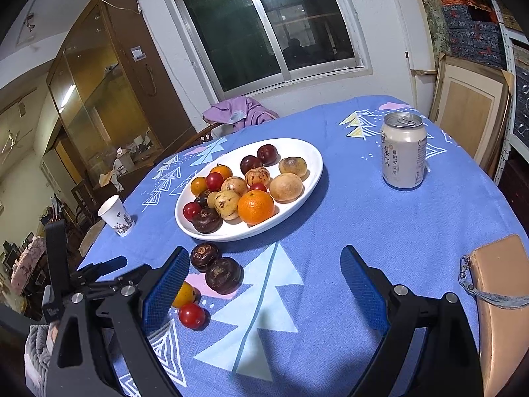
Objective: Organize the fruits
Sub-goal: 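Move both tools back toward the remaining fruits on the cloth, then grasp an orange-yellow fruit with the left tool while the right tool grasps a red tomato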
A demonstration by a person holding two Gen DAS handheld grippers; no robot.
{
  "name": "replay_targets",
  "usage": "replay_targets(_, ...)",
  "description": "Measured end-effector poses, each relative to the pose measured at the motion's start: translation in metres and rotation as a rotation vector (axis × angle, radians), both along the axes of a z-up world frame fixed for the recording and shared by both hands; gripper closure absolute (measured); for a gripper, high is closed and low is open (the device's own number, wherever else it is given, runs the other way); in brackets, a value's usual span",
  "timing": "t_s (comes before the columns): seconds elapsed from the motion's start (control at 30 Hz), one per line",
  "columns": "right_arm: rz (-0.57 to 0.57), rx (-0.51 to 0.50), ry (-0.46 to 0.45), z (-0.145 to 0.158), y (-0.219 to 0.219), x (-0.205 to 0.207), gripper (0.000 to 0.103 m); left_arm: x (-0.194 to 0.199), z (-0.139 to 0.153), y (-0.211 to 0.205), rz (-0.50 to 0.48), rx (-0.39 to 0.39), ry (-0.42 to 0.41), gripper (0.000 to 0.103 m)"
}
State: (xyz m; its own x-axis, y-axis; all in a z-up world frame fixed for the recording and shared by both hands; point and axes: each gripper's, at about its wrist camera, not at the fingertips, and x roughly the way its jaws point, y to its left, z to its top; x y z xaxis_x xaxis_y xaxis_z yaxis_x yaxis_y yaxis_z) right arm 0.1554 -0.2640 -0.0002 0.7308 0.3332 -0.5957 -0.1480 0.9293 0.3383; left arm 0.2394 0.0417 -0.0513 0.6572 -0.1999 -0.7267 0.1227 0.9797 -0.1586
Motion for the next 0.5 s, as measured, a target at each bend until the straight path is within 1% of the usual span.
replay_targets(0.03, 0.006, -0.003, 0.001, 0.0, 0.002, 0.0, 0.01, 0.0, 0.001, 0.002, -0.007, -0.059, 0.012, 0.004)
replay_targets(0.07, 0.013, -0.009, 0.001, -0.001, 0.004, 0.0, 0.01, -0.001, 0.002, -0.001, -0.032, -0.101, 0.021, 0.004)
replay_targets(0.1, 0.019, -0.017, 0.001, -0.001, 0.005, -0.001, 0.01, -0.003, 0.003, -0.012, -0.081, -0.108, 0.024, 0.004)
replay_targets(0.13, 0.022, -0.023, 0.001, -0.001, 0.007, -0.001, 0.01, -0.004, 0.003, -0.024, -0.119, -0.082, 0.021, 0.004)
replay_targets(0.2, 0.022, -0.026, 0.004, -0.002, 0.007, 0.0, 0.01, -0.005, -0.001, -0.049, -0.179, 0.002, 0.017, 0.004)
replay_targets(0.27, 0.018, -0.021, 0.008, -0.002, 0.005, 0.001, 0.01, -0.002, -0.011, -0.063, -0.208, 0.029, 0.051, 0.004)
replay_targets(0.37, 0.013, -0.014, 0.009, -0.002, 0.003, 0.001, 0.01, 0.002, -0.016, -0.056, -0.191, 0.008, 0.075, 0.004)
replay_targets(0.4, 0.013, -0.012, 0.008, -0.002, 0.003, 0.001, 0.01, 0.004, -0.014, -0.047, -0.16, 0.015, 0.073, 0.004)
replay_targets(0.47, 0.018, -0.013, 0.006, -0.001, 0.004, 0.0, 0.01, 0.004, -0.012, -0.029, -0.124, -0.012, 0.057, 0.004)
replay_targets(0.5, 0.022, -0.014, 0.006, -0.001, 0.004, 0.0, 0.01, 0.003, -0.009, -0.014, -0.078, -0.024, 0.056, 0.004)
